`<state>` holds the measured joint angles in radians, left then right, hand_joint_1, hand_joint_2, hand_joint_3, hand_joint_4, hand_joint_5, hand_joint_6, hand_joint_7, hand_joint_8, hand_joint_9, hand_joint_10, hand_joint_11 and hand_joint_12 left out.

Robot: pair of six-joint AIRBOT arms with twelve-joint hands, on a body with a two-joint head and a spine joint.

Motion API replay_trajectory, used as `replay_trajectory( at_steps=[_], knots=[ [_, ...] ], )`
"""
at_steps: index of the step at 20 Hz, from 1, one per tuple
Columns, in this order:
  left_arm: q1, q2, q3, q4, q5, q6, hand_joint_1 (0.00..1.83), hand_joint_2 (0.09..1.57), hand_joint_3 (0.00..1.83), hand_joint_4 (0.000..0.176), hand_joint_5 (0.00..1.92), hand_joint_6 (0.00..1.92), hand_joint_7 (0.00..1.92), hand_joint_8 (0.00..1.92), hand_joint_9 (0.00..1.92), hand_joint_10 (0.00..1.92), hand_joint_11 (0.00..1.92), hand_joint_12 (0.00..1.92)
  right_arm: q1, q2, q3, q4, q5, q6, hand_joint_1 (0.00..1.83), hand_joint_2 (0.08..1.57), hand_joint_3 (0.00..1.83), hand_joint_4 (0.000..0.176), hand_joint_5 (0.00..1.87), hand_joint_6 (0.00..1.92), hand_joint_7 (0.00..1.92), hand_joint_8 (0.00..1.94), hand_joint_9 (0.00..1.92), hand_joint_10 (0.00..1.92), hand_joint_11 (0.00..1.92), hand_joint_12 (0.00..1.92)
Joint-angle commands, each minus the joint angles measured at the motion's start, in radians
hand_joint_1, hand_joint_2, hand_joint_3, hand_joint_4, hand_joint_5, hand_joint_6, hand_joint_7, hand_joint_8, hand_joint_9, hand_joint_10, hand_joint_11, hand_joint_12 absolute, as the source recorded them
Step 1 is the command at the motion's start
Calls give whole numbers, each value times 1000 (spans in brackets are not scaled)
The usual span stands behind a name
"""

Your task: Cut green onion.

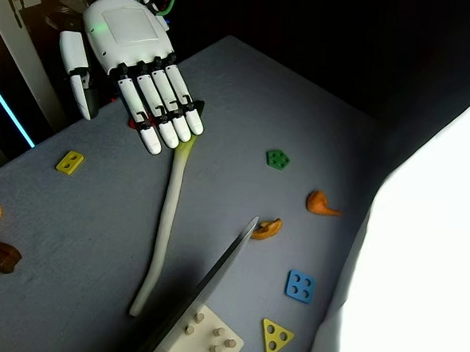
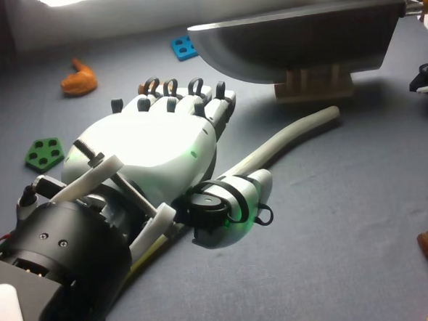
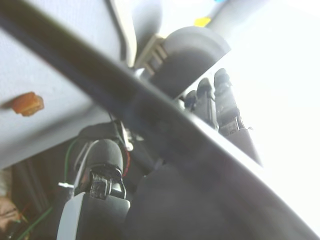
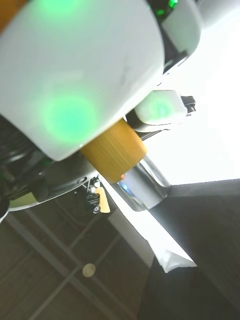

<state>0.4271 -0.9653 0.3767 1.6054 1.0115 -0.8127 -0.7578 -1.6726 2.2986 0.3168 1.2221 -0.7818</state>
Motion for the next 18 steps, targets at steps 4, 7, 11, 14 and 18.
replay_trajectory(
  at_steps=[4,7,11,14,18],
  knots=[
    [-13,1,-6,95,27,-2,62,1421,0,0,27,4,12,3,14,1,0,0,-3,-1,9,32,113,6,1559,825,623,176,1379,1921,1536,1941,1618,1921,1679,1921],
    [-13,1,-5,95,27,-2,38,1425,1,0,14,2,2,0,2,0,0,0,-5,-2,9,32,108,0,1457,845,639,175,1158,1921,1426,1941,1525,1921,1583,1921],
    [-17,1,-4,91,27,-2,30,1426,2,0,10,2,0,0,0,0,0,0,-4,-2,11,25,102,-10,1425,861,632,168,1098,1921,1392,1941,1491,1921,1545,1921],
    [-17,1,-5,88,27,-2,11,1431,3,0,6,0,0,0,0,0,0,0,-2,-2,14,16,105,-10,1407,866,582,116,1083,1921,1334,1941,1418,1921,1466,1921],
    [-17,1,-6,88,27,-2,64,1416,0,0,26,6,9,2,7,2,0,0,0,-1,14,14,107,-10,1202,832,915,0,768,1447,812,1836,857,1921,769,1921]
  ],
)
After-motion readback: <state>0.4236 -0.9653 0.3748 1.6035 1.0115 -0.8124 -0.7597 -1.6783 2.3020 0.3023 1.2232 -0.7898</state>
